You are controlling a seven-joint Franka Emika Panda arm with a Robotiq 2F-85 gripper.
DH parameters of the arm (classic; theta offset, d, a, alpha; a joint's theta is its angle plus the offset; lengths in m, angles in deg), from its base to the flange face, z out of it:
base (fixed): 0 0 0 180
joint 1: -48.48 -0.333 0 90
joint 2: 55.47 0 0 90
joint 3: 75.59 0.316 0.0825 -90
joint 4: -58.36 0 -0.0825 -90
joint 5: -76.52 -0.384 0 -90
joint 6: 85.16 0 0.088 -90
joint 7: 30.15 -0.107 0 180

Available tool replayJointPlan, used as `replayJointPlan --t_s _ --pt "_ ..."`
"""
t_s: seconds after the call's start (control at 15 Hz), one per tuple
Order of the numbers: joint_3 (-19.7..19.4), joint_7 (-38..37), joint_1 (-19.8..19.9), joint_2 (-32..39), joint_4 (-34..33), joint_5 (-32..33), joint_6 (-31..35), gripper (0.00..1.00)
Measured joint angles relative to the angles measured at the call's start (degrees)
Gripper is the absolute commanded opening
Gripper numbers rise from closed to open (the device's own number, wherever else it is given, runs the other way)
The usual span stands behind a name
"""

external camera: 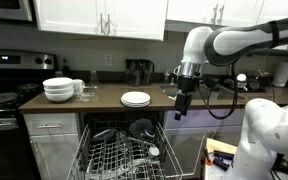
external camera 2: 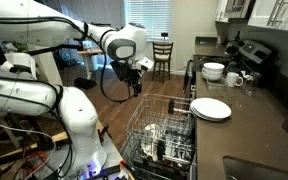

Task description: Place one white plate from the countertop inside the dishwasher

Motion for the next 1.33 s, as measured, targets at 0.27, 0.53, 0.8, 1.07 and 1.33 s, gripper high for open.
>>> replayJointPlan --t_s 0.27,0.53,0.8,1.07,1.33 --pt "0.0 0.0 0.0 0.5 2.2 0.0 -0.4 1.00" --pt "0.0 0.0 0.0 0.5 2.2 0.0 -0.4 1.00" --pt "0.0 0.0 0.0 0.5 2.2 0.0 -0.4 1.00" --pt "0.4 0.0 0.3 0.8 0.8 0.8 -0.3 1.00" --pt "3.1 0.0 1.2 2.6 -2.0 5.8 1.8 1.00"
